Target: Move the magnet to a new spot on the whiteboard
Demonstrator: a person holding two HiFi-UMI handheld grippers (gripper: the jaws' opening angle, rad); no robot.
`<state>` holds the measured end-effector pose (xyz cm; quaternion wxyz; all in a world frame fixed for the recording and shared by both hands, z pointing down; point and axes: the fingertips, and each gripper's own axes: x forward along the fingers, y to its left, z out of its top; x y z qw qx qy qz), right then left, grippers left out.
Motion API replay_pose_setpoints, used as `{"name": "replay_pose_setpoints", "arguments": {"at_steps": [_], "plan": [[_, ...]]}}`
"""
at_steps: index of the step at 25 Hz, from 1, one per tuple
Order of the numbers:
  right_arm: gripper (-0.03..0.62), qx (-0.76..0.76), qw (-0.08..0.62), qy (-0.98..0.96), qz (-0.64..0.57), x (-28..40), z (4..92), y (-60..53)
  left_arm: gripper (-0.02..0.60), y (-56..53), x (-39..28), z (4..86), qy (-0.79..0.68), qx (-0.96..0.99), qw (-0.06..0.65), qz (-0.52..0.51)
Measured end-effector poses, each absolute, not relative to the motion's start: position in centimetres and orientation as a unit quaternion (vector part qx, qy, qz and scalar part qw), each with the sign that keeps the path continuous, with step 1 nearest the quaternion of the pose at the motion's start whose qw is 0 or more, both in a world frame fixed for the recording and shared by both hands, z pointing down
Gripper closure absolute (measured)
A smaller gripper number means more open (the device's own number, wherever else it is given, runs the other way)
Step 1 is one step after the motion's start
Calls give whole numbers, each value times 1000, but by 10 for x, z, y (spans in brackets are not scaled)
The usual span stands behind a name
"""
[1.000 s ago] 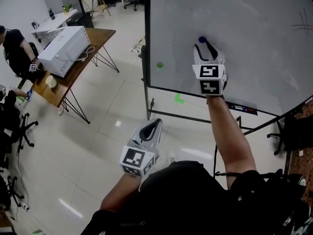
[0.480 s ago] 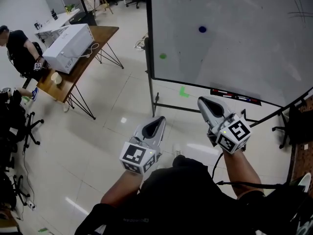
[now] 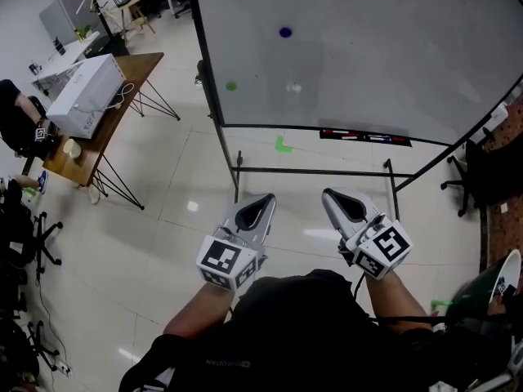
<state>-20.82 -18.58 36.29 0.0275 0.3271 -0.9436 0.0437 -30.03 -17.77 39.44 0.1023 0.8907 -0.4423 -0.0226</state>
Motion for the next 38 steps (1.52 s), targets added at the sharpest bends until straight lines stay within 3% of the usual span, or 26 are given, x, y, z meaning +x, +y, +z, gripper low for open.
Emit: {"name": "replay_pose_setpoints", "arguments": {"at_steps": [7,18,23,28,38], "plan": [[585,316,29,-948,25,-163,361,-137,566,-153,-243,393,-437,894,101,-25],[585,351,10,-933,75,28,384,-41,566,-70,-74,392,-438,893,102,-20],[585,349,-3,-931,111,85,403,-6,566,-23,-18,392,-444,890,103,-9],[585,337,-12,-935,113,108,403,18,566,19,0,397,-463,880,105,15],[585,332,-31,-939,85,93,385,64,566,69,-14,401,-463,881,96,31]]}}
